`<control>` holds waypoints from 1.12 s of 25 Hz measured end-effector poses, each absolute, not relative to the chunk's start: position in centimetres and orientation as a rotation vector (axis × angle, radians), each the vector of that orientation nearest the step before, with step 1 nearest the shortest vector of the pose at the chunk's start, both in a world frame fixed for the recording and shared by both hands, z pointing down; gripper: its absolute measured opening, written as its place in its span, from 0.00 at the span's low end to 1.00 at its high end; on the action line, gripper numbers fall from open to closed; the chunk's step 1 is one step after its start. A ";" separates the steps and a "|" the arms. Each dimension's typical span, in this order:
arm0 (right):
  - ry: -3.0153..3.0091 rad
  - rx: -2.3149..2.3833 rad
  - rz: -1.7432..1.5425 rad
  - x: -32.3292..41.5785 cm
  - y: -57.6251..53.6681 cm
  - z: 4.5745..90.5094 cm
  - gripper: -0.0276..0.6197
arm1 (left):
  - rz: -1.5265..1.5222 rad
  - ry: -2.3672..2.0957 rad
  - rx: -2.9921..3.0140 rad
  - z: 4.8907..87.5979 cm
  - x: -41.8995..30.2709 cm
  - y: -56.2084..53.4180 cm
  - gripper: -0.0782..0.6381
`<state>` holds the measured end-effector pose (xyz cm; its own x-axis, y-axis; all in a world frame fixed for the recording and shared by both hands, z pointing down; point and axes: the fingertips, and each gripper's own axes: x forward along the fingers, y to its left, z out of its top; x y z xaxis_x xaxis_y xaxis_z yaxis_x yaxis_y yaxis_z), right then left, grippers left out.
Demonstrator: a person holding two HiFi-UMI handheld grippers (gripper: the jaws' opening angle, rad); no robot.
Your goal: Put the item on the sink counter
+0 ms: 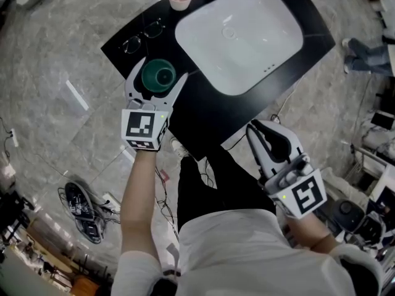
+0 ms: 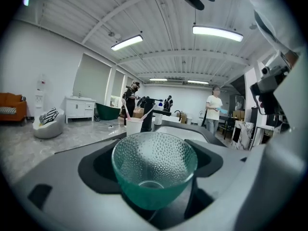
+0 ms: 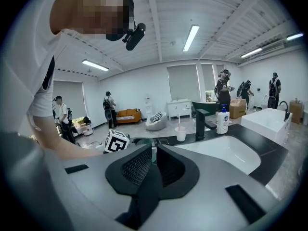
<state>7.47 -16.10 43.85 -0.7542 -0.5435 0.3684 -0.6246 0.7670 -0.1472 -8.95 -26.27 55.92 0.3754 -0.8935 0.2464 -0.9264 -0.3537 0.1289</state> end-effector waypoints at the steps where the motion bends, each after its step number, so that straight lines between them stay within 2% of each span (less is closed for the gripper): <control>1: -2.656 0.899 0.383 7.5 -16.1 44.1 0.13 | 0.191 -1.620 2.385 55.9 -8.9 -26.4 0.67; 28: -2.657 0.887 0.509 7.9 -16.2 48.7 0.13 | 0.207 -1.595 2.477 56.4 -7.4 -26.7 0.67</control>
<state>7.86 -16.20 48.65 -0.7668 -0.5170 0.3803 -0.6209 0.7476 -0.2357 -7.39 -26.71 56.39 0.4118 -0.8849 0.2177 -0.9112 -0.4038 0.0820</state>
